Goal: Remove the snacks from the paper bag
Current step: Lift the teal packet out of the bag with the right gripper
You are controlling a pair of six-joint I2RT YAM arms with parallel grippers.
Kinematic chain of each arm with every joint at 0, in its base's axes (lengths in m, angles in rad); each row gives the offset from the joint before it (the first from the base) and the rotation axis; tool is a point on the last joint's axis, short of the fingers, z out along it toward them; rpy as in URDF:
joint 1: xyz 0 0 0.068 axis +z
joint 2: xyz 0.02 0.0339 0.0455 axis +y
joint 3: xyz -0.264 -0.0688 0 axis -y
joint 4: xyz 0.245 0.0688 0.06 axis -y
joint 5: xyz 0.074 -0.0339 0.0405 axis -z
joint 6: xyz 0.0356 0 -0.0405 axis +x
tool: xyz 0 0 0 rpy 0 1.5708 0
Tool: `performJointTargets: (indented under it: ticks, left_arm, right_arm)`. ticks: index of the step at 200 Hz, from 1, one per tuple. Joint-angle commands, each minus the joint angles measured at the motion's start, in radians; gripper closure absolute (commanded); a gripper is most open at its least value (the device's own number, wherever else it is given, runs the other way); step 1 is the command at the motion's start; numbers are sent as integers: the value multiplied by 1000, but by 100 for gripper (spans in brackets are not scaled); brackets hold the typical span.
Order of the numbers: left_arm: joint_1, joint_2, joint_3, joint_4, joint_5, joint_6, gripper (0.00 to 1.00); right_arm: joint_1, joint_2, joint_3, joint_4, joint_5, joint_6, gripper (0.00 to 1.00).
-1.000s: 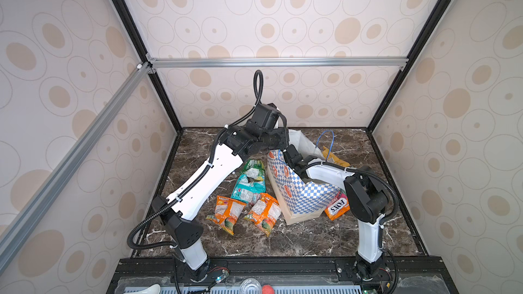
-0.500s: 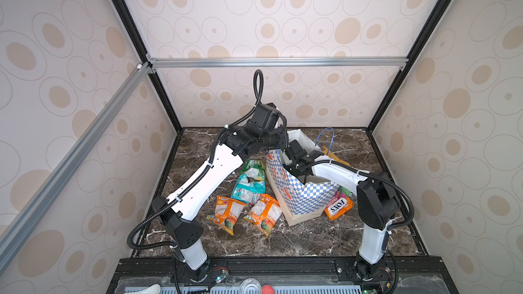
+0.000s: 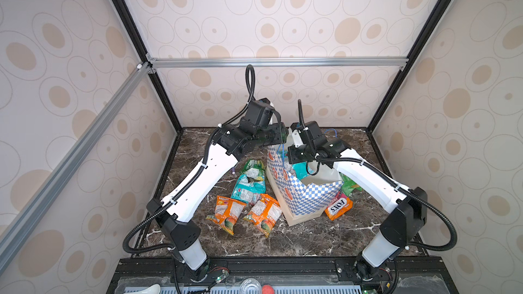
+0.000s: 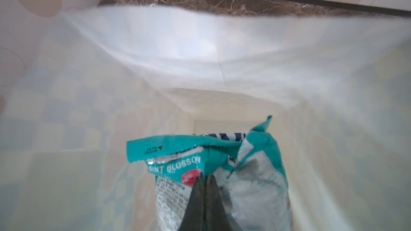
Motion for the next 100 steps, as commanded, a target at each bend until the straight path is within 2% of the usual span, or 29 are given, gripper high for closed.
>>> performJointTargets:
  ticks: [1, 62, 100]
  left_arm:
    - [3, -53, 5, 59, 17, 34, 40]
    - [3, -162, -125, 275, 81, 68, 34]
    - [-1, -184, -133, 357, 165, 87, 31]
  right_arm:
    - [-1, -45, 52, -45, -23, 18, 100]
    - [-9, -85, 188, -120, -26, 20, 100]
    - [-25, -100, 307, -175, -13, 19, 100]
